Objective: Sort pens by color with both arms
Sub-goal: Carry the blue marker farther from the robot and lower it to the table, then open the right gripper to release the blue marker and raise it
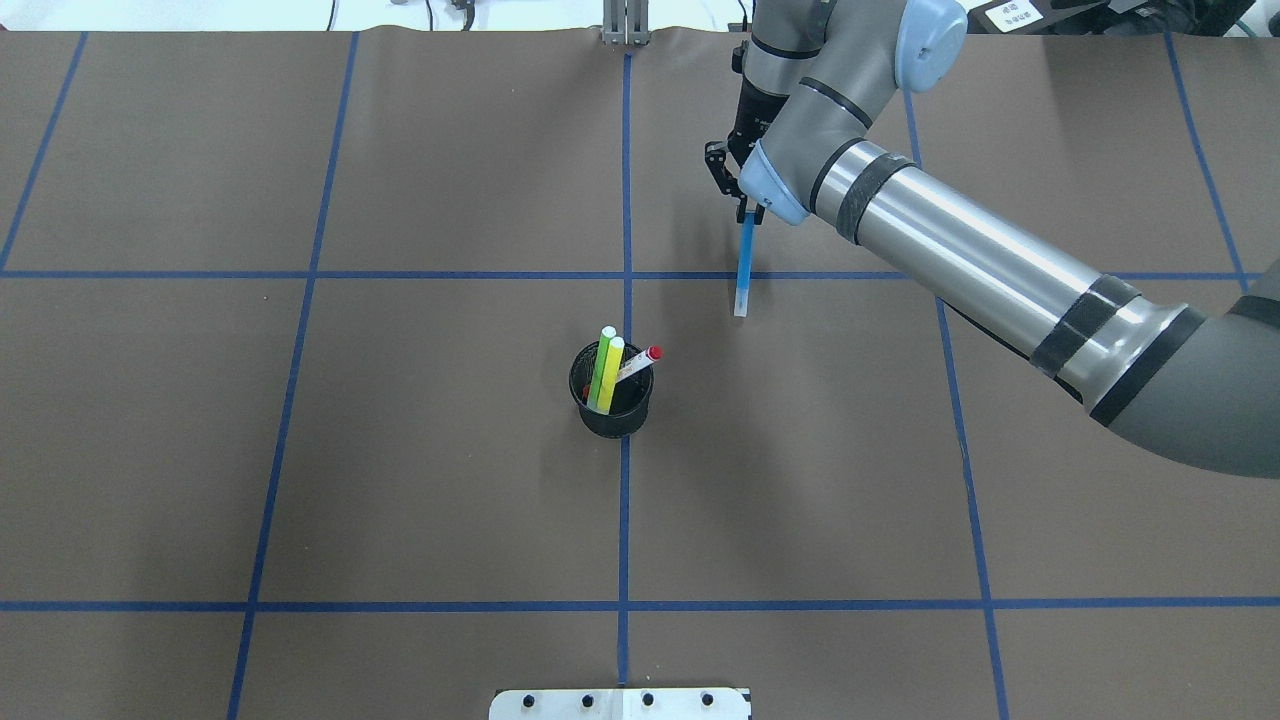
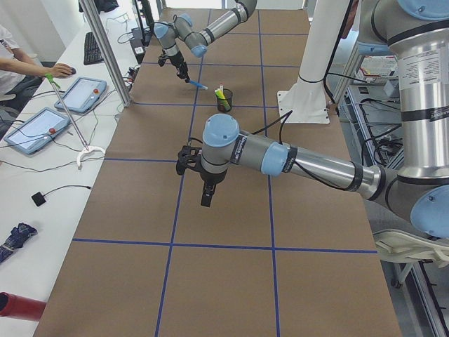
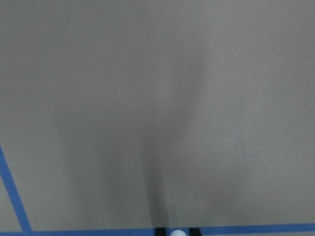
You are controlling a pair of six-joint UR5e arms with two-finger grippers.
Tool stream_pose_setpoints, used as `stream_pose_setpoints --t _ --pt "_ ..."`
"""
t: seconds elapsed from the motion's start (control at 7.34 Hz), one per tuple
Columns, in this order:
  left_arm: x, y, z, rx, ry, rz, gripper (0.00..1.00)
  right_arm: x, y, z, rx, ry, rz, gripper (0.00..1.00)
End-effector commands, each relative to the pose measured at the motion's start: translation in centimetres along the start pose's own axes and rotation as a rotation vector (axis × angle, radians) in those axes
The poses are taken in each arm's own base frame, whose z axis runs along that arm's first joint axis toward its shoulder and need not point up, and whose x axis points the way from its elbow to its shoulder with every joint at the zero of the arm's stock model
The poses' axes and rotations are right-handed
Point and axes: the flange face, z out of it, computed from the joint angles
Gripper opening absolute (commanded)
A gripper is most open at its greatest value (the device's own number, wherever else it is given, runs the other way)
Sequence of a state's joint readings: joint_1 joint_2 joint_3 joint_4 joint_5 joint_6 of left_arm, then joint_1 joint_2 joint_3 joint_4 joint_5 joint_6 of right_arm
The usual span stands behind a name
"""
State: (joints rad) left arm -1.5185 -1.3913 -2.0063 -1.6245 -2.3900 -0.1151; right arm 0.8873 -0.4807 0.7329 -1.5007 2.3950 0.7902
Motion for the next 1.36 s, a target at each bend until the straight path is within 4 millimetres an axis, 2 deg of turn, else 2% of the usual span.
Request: stream_pose_setpoints --t 0.0,0.27,0.41,0.54,0.68,0.82,1.09,1.23 --pt "0.0 0.0 0.0 -0.001 0.000 0.001 1.00 -0.2 0.0 -0.2 0.012 0.004 0.003 0.91" --pt "0.0 0.0 0.0 0.000 0.000 -0.002 1.00 -1.4 0.3 -1.1 0.022 -0.005 0.009 0.94" --pt "0.3 -0.2 -0.1 0.003 0.003 -0.024 1.00 -2.1 0.8 -2.9 0.055 -0.018 -0.009 0.95" --pt "1.0 -0.7 -0.5 0.013 0.005 -0.053 1.00 -1.8 1.7 -5.5 0.113 -0.040 -0.014 0.97" --pt "1.6 -1.5 -0.8 0.025 0.009 -0.080 1.00 0.1 4.0 -6.4 0.176 -0.058 -0.014 0.97" --pt "2.3 -2.4 -1.2 0.037 0.013 -0.111 1.00 2.8 6.9 -6.8 0.241 -0.070 -0.018 0.98" --pt "2.4 -2.4 -1.2 0.045 0.014 -0.114 1.00 3.4 11.3 -9.3 0.292 -0.144 0.058 0.98" --pt "2.4 -2.4 -1.2 0.045 0.015 -0.118 1.00 4.5 13.1 -10.0 0.317 -0.162 0.056 0.98"
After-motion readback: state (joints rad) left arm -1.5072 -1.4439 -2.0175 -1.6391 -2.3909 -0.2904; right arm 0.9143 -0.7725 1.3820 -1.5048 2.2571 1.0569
